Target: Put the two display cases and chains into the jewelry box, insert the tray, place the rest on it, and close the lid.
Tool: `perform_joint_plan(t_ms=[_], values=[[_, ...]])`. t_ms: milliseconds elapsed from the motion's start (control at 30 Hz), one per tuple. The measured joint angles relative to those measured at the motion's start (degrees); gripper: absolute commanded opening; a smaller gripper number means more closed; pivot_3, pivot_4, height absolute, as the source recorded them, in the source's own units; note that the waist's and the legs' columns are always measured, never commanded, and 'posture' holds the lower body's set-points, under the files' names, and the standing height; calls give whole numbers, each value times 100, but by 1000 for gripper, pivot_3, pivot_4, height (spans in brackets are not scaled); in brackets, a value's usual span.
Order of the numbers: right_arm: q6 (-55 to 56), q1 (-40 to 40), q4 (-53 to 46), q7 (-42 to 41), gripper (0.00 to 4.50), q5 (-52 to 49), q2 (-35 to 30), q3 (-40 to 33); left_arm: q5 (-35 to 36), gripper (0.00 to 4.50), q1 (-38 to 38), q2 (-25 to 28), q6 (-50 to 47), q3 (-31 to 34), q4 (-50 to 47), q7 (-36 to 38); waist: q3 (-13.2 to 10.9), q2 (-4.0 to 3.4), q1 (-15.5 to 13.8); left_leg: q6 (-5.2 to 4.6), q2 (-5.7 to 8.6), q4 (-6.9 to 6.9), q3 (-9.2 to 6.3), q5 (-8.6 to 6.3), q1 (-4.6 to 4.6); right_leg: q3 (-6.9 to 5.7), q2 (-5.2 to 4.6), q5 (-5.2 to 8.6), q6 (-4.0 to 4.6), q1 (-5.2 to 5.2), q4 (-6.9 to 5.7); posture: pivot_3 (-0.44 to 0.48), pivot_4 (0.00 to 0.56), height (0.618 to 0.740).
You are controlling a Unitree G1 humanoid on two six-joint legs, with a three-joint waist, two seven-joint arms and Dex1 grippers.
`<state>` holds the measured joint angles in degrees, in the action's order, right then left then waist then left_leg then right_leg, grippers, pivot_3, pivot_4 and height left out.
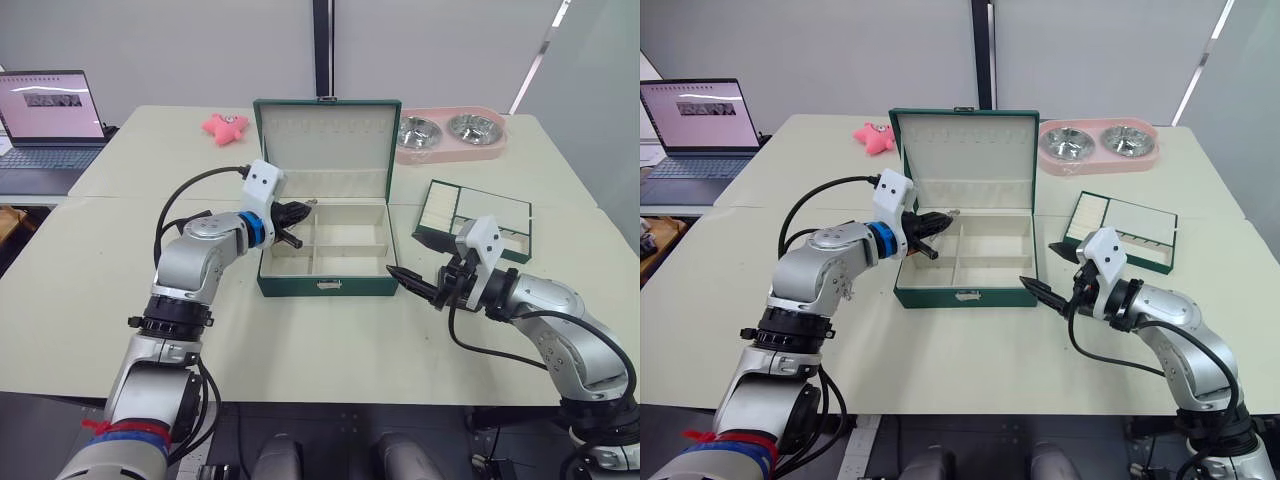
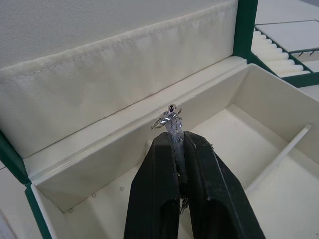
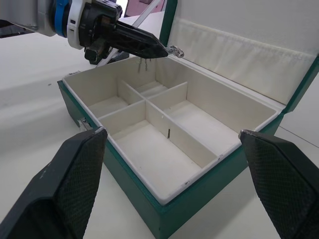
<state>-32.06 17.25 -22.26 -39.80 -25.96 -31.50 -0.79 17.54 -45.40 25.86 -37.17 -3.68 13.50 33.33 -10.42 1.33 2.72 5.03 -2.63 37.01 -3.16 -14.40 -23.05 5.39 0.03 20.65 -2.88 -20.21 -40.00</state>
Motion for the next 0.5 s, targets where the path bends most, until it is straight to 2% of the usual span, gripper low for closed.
perform_joint_plan(t_ms=[367, 500], values=[[-36, -7, -2, 12, 4500, -3, -7, -2, -213, 30, -61, -140, 133, 89, 273, -21, 0, 0, -1, 0, 0, 0, -1, 0, 0, -1, 0, 0, 0, 0, -1, 0, 150, 740], [-37, -5, -1, -11, 4500, -3, -14, -2, -202, 1132, -60, -193, 133, 190, 260, -21, 0, 0, -2, 0, 0, 1, -1, 0, -1, -1, -1, 0, 0, 0, 0, 0, 150, 740]])
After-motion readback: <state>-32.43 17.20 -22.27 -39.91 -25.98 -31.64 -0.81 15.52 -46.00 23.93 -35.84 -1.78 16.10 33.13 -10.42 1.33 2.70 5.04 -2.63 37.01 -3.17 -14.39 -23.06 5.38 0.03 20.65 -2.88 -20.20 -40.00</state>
